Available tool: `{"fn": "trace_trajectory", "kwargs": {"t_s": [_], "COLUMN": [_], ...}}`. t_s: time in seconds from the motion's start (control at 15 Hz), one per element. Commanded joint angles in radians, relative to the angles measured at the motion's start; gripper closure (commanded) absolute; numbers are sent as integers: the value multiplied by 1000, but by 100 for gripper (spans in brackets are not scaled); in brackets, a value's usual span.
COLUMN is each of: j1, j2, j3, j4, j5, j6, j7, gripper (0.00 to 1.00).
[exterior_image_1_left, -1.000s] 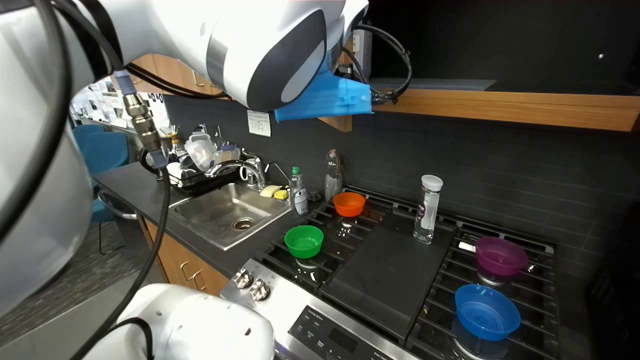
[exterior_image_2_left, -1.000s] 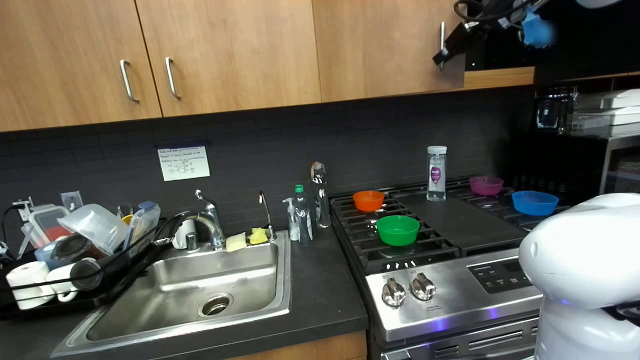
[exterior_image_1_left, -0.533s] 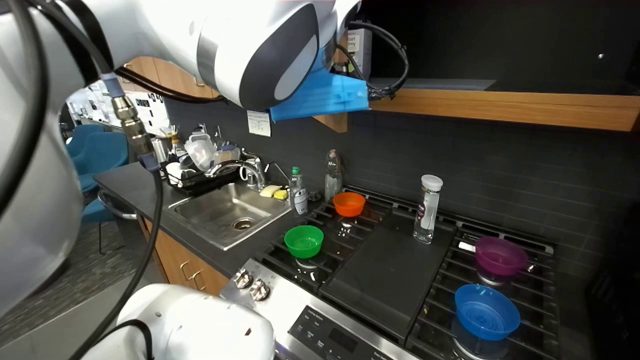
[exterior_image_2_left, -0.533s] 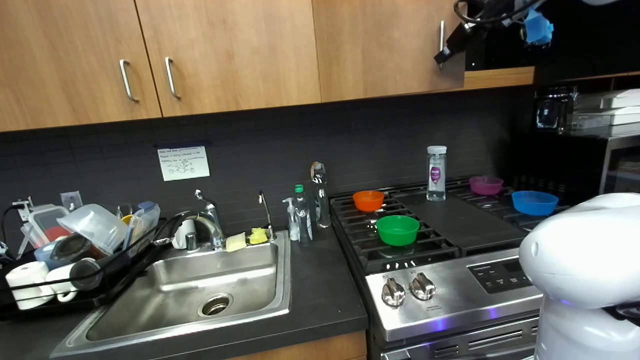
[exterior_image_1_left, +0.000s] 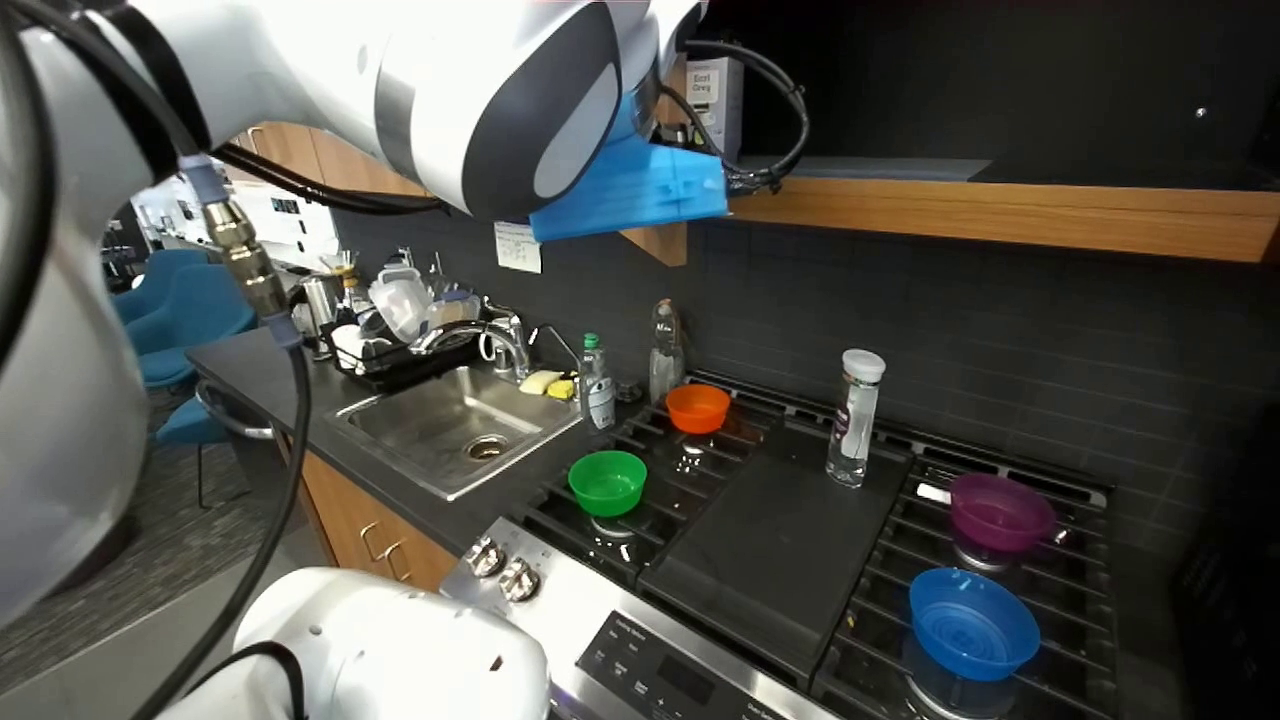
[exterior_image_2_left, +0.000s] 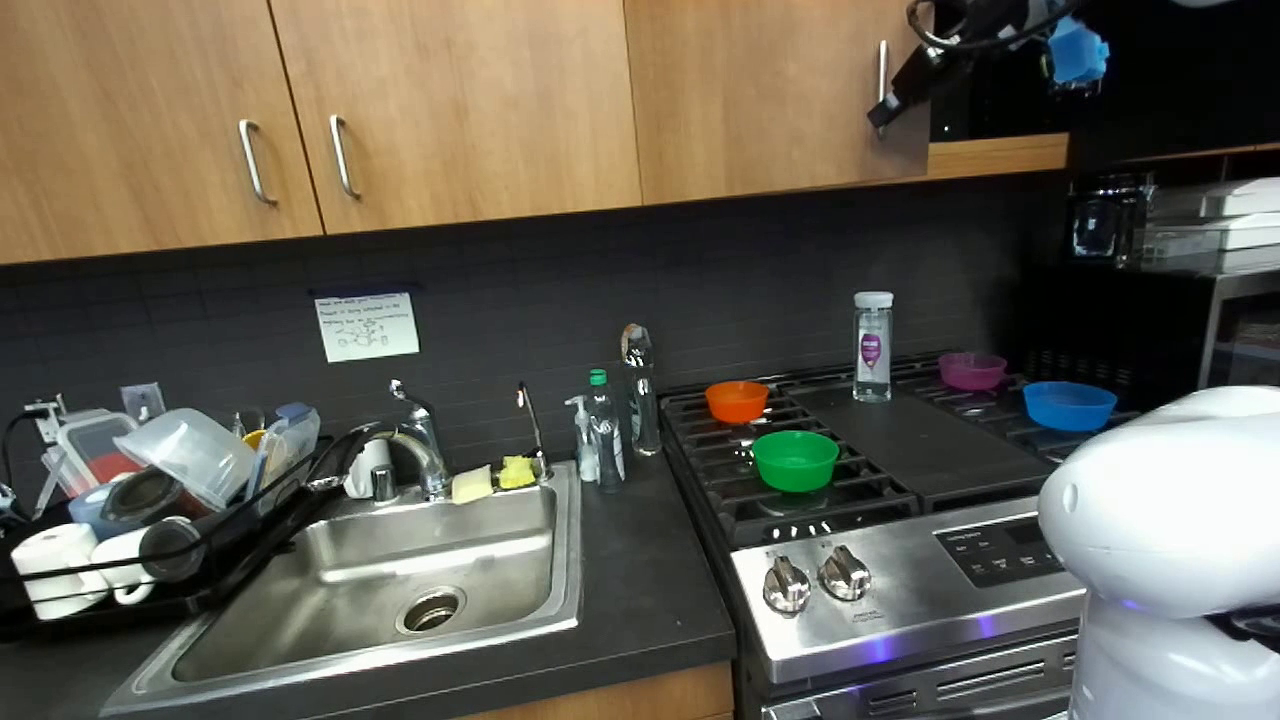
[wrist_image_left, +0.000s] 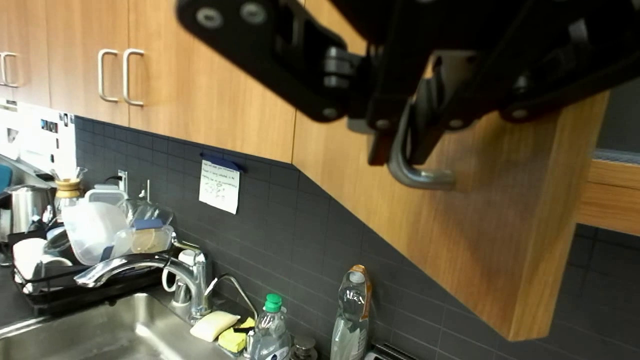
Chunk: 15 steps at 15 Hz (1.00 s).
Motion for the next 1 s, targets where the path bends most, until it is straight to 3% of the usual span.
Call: {"fn": "trace_trajectory", "kwargs": {"t_s": [0.0, 0.93], "j1": [40, 83], "j2": [-35, -94], "j3": [45, 127], "j4": [-51, -89], "j5": [-33, -104], "j6": [-97, -74], "j7": [15, 169], "gripper": [97, 97]}}
